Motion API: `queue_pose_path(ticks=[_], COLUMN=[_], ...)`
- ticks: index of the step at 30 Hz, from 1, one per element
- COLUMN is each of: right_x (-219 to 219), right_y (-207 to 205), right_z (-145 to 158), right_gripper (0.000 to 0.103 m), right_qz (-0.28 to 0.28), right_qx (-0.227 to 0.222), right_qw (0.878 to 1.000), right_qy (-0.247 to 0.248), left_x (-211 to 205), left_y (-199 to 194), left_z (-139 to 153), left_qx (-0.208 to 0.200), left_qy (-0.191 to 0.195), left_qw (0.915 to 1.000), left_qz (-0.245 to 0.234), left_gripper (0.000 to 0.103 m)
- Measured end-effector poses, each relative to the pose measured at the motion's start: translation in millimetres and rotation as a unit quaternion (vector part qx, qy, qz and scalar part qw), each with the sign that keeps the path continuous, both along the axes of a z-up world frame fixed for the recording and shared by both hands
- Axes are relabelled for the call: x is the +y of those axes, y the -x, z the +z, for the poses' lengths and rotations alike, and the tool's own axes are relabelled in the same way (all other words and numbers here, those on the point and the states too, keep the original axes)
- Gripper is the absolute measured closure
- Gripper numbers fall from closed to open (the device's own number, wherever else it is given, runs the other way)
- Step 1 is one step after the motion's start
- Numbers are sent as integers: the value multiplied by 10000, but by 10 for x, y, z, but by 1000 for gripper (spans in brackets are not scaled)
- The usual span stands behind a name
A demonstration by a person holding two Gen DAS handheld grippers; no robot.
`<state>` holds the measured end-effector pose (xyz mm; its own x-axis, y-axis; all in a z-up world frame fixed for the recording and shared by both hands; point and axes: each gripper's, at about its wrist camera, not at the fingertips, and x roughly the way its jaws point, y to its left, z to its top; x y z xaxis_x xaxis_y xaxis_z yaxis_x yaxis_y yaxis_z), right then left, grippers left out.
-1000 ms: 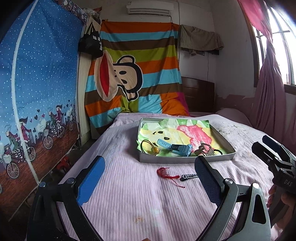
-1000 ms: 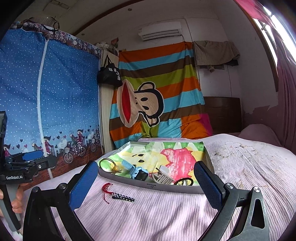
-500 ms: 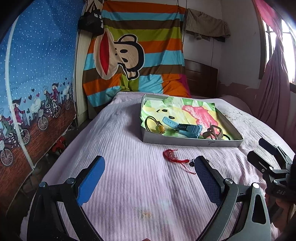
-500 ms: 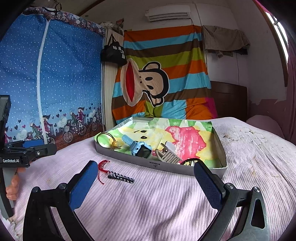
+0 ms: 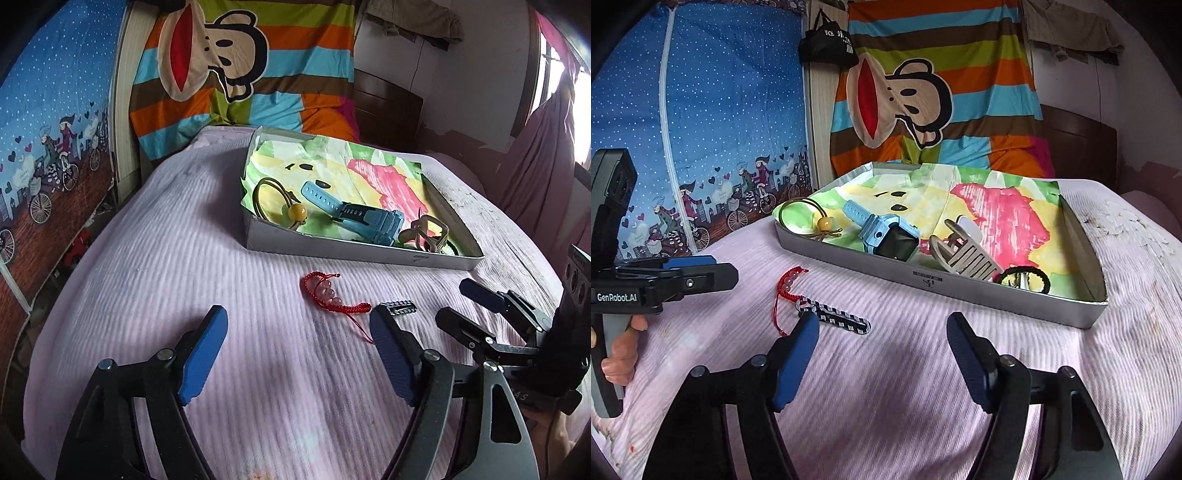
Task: Organize jewelry
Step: 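Grasp the red string bracelet with the left tool while the right tool grasps the striped hair clip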
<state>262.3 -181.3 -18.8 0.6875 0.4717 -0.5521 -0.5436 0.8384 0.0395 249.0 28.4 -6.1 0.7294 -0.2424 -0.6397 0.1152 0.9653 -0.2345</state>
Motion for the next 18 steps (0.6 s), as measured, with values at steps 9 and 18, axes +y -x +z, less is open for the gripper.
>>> queue_pose_path(ticks=[9, 18], right_x=[186, 246], right_y=[-144, -292], right_z=[-154, -234], right_gripper=[53, 60], right_qz=[541, 720], right_qx=[355, 509], right_qw=[9976, 9958], right_qy=[265, 238], left_x=[-134, -136], left_y=[-322, -487], left_z=[-163, -300], left_qx=[326, 478], left_qy=[85, 298], left_qw=[9988, 9971], left_qz=[-356, -512], left_gripper=[55, 71])
